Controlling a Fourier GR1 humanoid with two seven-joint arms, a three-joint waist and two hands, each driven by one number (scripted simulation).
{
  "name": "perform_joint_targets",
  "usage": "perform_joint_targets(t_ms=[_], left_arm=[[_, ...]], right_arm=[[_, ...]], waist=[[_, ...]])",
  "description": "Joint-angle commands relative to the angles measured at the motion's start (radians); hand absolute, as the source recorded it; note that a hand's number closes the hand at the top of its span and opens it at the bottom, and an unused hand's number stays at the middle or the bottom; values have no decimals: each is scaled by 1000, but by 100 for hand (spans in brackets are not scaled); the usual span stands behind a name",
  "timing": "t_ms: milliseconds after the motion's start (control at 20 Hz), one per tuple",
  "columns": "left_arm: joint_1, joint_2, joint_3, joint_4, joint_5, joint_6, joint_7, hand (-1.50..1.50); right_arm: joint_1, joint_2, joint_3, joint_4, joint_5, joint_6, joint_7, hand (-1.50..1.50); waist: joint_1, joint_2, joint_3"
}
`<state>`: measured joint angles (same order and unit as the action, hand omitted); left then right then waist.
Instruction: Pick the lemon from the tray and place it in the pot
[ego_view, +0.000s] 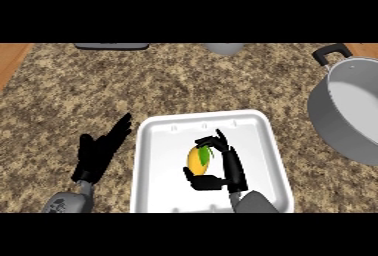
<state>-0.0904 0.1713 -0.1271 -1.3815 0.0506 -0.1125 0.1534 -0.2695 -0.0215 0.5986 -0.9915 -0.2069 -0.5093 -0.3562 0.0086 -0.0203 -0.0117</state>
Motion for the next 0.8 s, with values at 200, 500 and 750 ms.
perform_joint_targets(t_ms=[200, 500, 750], left_arm=[[43, 13, 49, -11, 6, 32, -1, 0], [79, 3, 63, -27, 10, 57, -14, 0], [97, 31, 55, -48, 21, 12, -7, 0]], right_arm=[[238, -304, -240, -66, -161, 54, -170, 150], [398, -571, -490, -61, -266, 156, -274, 150], [546, -707, -655, -21, -372, 309, -370, 150]], waist=[[-108, 8, 14], [-139, 5, 14], [-78, 12, 14]])
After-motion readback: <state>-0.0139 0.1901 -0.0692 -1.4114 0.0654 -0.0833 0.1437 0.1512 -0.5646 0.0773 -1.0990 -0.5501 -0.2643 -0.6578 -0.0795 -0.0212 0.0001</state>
